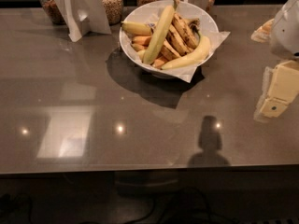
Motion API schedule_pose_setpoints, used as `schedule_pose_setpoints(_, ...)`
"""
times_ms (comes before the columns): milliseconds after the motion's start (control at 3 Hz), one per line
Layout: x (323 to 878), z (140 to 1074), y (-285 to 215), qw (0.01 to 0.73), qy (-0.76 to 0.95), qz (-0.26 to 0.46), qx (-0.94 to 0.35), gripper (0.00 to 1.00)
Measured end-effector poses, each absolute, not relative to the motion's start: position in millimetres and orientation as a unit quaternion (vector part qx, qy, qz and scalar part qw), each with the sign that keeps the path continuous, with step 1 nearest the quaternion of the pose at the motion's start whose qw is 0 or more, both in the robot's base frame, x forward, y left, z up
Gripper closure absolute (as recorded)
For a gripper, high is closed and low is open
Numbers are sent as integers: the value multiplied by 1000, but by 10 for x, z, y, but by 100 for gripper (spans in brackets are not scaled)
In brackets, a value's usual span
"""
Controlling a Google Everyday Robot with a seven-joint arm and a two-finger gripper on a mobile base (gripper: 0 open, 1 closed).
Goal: Pick banana from white bowl
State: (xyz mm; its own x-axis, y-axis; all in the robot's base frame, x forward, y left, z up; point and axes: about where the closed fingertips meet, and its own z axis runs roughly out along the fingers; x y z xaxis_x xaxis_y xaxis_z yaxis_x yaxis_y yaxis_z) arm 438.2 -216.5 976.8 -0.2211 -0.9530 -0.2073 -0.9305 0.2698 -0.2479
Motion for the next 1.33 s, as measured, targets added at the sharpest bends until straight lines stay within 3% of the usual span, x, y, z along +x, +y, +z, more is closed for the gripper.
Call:
schedule_pose_setpoints(667, 4547, 9868, -2002, 195, 763, -35, -615, 0)
schedule_pose_setpoints(1333, 5079, 10078, -1398, 301, 668, -25, -680, 0)
